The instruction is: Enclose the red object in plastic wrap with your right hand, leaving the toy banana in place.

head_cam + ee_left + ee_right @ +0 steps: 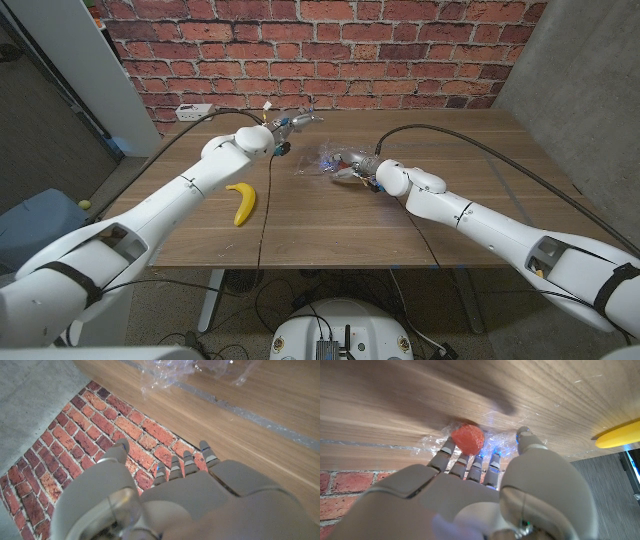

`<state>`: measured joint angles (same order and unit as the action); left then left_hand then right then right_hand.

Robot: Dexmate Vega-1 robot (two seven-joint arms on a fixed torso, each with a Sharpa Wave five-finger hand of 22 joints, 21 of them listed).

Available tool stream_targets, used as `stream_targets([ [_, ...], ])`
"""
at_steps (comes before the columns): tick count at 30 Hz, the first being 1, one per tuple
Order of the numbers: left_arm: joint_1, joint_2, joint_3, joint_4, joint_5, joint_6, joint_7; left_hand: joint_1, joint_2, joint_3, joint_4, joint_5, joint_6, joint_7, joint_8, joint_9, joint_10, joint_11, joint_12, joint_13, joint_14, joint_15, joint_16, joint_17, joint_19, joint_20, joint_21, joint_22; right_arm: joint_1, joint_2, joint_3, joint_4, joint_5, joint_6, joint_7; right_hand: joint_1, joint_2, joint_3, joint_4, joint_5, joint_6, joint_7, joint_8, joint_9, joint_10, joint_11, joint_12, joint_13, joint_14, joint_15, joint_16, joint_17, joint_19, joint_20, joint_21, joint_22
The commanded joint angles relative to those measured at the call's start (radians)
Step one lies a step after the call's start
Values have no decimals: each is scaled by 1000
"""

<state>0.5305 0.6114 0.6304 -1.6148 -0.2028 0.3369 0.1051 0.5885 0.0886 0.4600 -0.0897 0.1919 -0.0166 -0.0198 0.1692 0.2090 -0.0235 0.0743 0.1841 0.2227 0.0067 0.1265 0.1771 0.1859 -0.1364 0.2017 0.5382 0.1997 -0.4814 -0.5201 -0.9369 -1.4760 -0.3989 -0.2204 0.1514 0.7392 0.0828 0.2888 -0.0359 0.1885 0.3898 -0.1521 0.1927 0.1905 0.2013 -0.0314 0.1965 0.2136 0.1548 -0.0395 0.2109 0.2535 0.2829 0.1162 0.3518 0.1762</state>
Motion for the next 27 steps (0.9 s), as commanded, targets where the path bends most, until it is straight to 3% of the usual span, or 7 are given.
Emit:
stream_targets([
  [1,154,27,-130,-119,17,-104,203,-7,6,0,-3,6,-11,-8,6,0,-15,6,-3,-1,-12,0,1,1,-10,6,-5,4,42,12,-6,68,79,63,80,-134,-30,-68,53,3,24,-10,7,2,-11,19,3,0,-22,19,7,2,-27,22,-25,5],
  [3,169,28,-147,-125,11,-119,216,-9,6,-1,-3,6,-16,-8,6,-1,-17,5,-3,-2,-13,-1,2,1,-10,6,-5,4,47,14,-5,79,94,72,93,-213,-31,-99,91,8,64,-20,16,1,-5,28,7,-1,-24,23,10,3,-38,32,-38,6],
  [6,190,25,-173,-134,-7,-133,231,-12,8,-1,-2,6,-16,-7,7,-3,-17,6,-1,-3,-13,0,4,2,-11,7,-5,4,54,16,-5,89,110,77,107,-292,-23,-127,133,13,97,-18,20,0,-4,37,9,-2,-34,33,10,4,-65,38,-57,8],
  [10,211,23,-197,-139,-29,-153,236,-15,10,-2,-1,6,-13,-6,10,-5,-13,7,3,-3,-9,-3,7,2,-7,7,-4,4,69,17,-17,88,107,52,136,-389,-30,-169,175,24,154,-18,24,-4,-20,42,5,-3,-68,48,2,4,-118,53,-89,8],
  [19,237,10,-225,-130,-81,-193,228,-22,15,-3,2,7,-13,-5,12,-8,-11,7,8,-5,-4,-3,12,3,-2,8,-3,4,113,31,-57,94,97,-15,218,-448,-39,-199,185,38,177,-20,15,-7,-47,30,0,-6,-119,66,-11,0,-214,58,-137,8],
  [25,258,1,-245,-113,-102,-273,227,-29,18,-4,5,7,-14,-4,13,-10,-13,8,10,-6,-5,-3,13,5,-3,10,-4,4,127,32,-80,84,72,-49,225,-459,-42,-205,186,41,182,-16,15,-7,-50,34,1,-6,-124,68,-10,-1,-224,61,-142,8],
  [27,268,-3,-254,-115,-108,-289,234,-34,18,-6,7,6,-11,-5,14,-11,-7,8,13,-7,-2,-4,15,5,0,9,-3,5,129,31,-89,77,56,-63,221,-446,-38,-200,175,46,190,-15,16,-7,-48,34,2,-6,-115,67,-6,-5,-214,63,-138,8],
])
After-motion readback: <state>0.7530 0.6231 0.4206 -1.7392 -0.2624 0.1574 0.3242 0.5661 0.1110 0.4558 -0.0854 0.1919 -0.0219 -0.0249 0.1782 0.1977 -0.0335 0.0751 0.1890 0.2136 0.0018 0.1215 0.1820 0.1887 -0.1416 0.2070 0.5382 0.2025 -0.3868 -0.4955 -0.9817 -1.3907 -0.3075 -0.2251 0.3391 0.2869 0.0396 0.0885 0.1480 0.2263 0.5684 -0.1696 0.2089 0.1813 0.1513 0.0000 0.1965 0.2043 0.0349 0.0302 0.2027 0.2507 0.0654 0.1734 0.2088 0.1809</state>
